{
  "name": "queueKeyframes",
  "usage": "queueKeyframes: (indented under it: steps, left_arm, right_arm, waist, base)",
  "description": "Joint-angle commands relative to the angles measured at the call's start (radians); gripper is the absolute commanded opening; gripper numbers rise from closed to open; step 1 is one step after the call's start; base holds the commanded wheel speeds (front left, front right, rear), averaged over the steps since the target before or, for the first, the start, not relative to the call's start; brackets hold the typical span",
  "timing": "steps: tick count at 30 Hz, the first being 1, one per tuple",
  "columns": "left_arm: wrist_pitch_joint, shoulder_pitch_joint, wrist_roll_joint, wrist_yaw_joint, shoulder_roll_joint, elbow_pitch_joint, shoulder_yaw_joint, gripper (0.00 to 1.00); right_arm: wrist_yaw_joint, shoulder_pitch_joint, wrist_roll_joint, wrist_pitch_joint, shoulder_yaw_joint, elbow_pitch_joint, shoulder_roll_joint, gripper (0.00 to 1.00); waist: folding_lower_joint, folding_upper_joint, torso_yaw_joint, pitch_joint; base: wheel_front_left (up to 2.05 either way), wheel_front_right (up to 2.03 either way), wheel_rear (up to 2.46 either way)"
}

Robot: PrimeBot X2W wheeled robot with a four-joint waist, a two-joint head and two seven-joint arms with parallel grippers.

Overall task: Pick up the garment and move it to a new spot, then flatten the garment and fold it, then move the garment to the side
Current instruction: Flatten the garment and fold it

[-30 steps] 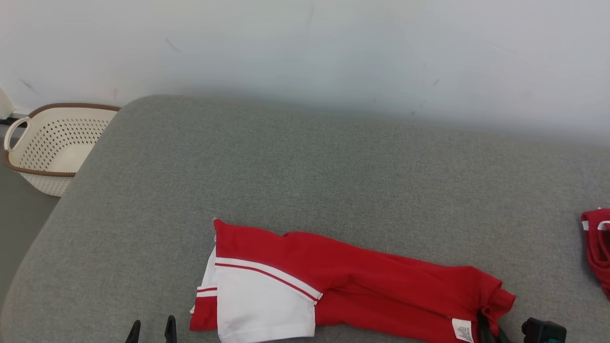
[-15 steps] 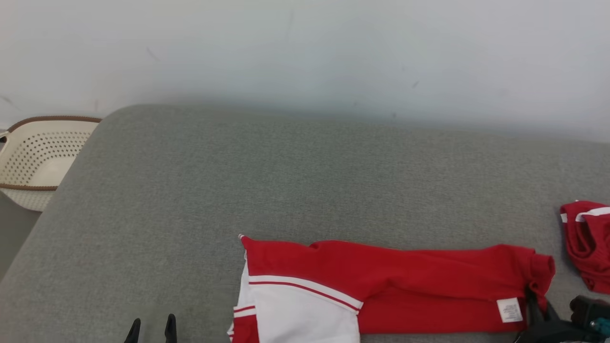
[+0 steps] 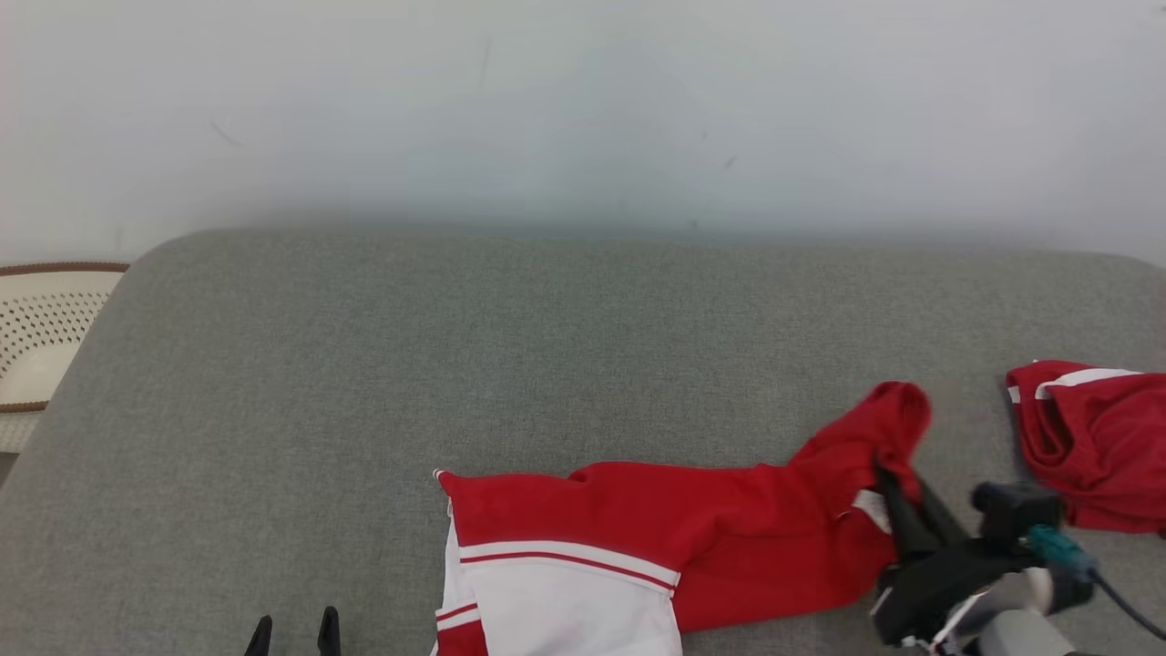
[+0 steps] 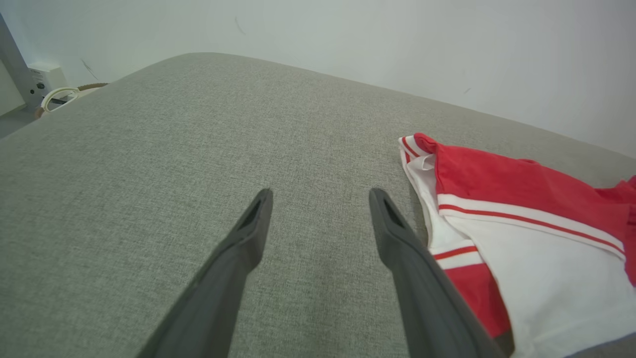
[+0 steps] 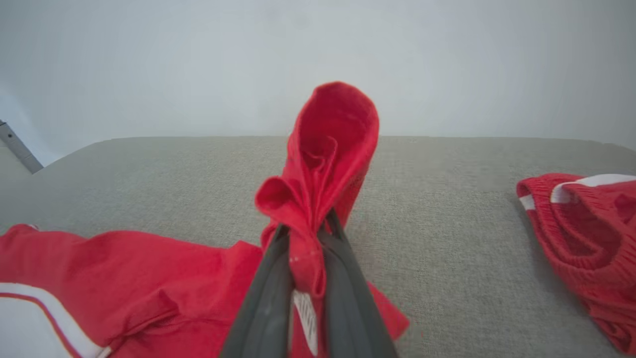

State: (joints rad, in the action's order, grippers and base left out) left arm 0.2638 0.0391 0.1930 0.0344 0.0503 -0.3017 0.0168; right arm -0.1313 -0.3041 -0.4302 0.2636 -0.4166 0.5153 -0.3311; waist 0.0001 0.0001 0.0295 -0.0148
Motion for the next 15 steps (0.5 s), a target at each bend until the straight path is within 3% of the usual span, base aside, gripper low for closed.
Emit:
queueKeyframes:
  steps: [1, 9, 15]
  left_arm:
    - [0.0, -0.018, 0.004, 0.003, 0.001, -0.005, 0.002, 1.0]
    - [0.0, -0.021, 0.003, 0.005, 0.001, -0.004, -0.002, 1.0]
    - [0.0, -0.019, 0.008, 0.007, 0.001, -0.017, -0.031, 1.0]
  right_arm:
    - [0.001, -0.011, -0.025, 0.0, -0.04, -0.016, -0.005, 0.0]
    - [0.001, -0.083, -0.255, -0.027, -0.403, -0.155, -0.035, 0.0]
    - [0.001, -0.194, -0.309, -0.028, -0.596, -0.152, -0.015, 0.0]
  waist:
    - [-0.0001, -0.0001, -0.003, -0.006]
    - [-0.0001, -0.0001, 0.023, -0.016]
    - [-0.0001, -0.0001, 0.081, -0.009]
  base:
    - [0.0, 0.0, 0.0]
    - [0.0, 0.0, 0.0]
    - [0.0, 0.0, 0.0]
